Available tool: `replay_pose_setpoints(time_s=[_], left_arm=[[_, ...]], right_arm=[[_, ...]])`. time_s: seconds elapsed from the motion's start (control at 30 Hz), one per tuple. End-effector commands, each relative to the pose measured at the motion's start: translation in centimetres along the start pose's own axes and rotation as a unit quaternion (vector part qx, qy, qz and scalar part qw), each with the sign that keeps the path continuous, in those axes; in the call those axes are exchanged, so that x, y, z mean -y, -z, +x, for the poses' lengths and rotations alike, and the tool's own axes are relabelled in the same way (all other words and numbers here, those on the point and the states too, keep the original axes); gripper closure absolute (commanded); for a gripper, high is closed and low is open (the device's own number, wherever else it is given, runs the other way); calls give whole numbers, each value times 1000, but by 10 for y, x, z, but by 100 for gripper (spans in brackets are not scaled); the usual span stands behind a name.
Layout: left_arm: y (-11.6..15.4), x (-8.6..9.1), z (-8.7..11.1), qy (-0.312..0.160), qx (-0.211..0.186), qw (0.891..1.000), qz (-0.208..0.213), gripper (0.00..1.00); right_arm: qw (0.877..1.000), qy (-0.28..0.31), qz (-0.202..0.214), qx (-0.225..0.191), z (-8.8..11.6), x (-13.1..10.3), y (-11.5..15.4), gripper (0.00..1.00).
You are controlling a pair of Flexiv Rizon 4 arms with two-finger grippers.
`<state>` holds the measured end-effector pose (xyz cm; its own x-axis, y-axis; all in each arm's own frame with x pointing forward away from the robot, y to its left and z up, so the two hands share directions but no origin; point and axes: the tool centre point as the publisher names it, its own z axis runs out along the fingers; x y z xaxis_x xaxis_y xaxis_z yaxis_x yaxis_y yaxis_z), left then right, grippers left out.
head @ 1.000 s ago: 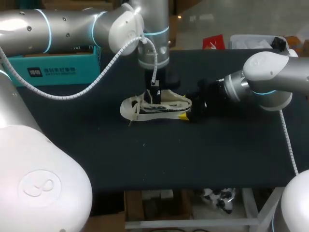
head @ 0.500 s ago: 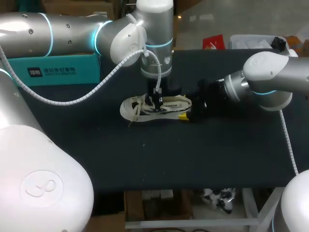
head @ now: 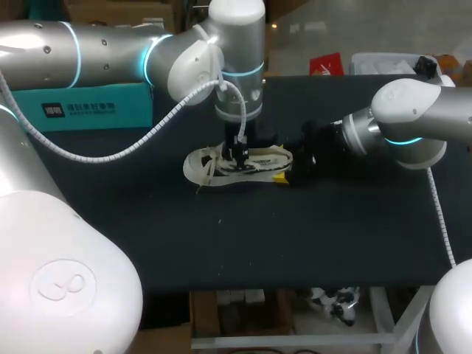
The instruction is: Open the shoe tongue, take the insole out of the shoe, put the insole back into the shoe, and pack the shoe into the shoebox
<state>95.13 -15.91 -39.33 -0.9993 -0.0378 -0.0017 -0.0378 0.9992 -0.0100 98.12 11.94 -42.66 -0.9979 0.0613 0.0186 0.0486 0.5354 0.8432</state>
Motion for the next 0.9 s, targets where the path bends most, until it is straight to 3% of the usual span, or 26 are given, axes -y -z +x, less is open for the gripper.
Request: replay_pose_setpoints(time_s=[0.03,0.47,0.9], left_arm=[[-8,-1,12,1,12,1000,-3,80],[-35,-2,2,13,60,998,-20,76],[-65,-4,-40,16,111,994,-12,73]], right_arm=[[1000,-1,-1,0,-4,4,-3,100],[1000,-1,-1,0,-4,4,-3,100],[1000,-1,-1,0,-4,4,-3,100]])
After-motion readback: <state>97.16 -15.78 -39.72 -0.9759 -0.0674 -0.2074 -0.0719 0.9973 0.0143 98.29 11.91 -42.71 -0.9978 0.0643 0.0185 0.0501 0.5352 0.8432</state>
